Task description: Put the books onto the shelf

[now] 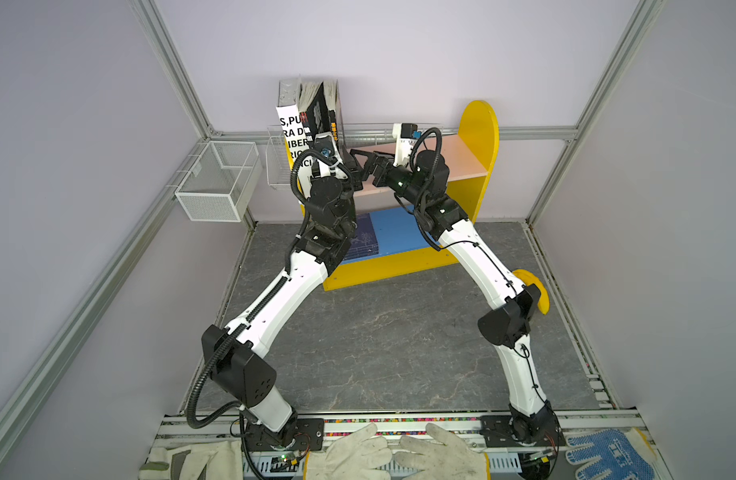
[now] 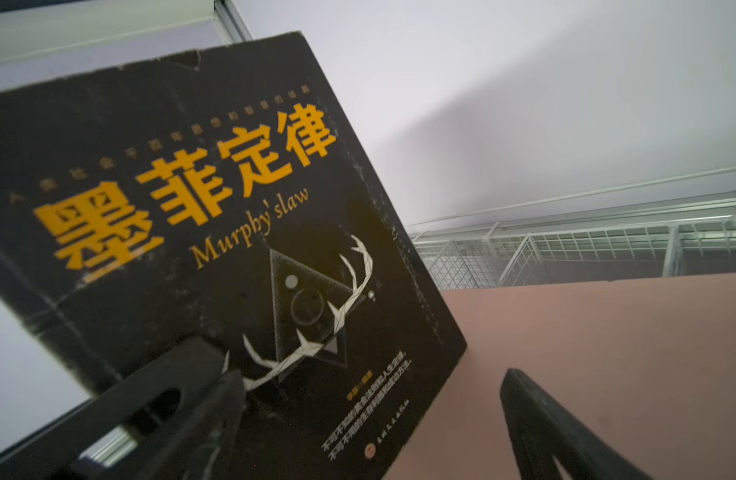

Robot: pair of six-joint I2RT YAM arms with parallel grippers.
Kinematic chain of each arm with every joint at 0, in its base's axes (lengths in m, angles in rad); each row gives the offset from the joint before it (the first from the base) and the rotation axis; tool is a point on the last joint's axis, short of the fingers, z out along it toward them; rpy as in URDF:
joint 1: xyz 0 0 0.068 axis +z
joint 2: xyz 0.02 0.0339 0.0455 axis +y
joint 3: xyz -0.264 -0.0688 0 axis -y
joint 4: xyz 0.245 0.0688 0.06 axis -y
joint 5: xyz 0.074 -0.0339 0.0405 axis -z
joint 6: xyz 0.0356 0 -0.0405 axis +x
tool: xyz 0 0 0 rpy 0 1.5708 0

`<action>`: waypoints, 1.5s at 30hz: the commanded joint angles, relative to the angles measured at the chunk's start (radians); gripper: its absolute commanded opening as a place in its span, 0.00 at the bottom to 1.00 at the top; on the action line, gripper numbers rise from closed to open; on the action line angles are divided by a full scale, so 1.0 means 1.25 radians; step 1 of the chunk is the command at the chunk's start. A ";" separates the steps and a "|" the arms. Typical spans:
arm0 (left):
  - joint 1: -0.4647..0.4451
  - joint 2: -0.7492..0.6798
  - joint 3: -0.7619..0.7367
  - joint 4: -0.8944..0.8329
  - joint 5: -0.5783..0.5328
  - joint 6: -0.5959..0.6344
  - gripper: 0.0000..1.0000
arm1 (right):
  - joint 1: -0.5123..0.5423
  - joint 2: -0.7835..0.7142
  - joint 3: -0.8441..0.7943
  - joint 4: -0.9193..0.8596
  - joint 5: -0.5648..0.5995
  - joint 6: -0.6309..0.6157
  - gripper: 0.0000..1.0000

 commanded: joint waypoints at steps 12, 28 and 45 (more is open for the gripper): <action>-0.060 -0.020 0.025 0.036 -0.045 0.046 0.74 | 0.021 0.087 0.019 -0.101 -0.030 0.023 0.99; -0.050 -0.162 -0.035 -0.022 -0.003 0.006 0.81 | 0.019 0.110 0.072 -0.021 -0.006 0.016 0.99; 0.199 -0.137 0.252 -0.456 0.623 -0.242 0.79 | 0.000 0.108 0.089 0.114 0.009 0.071 1.00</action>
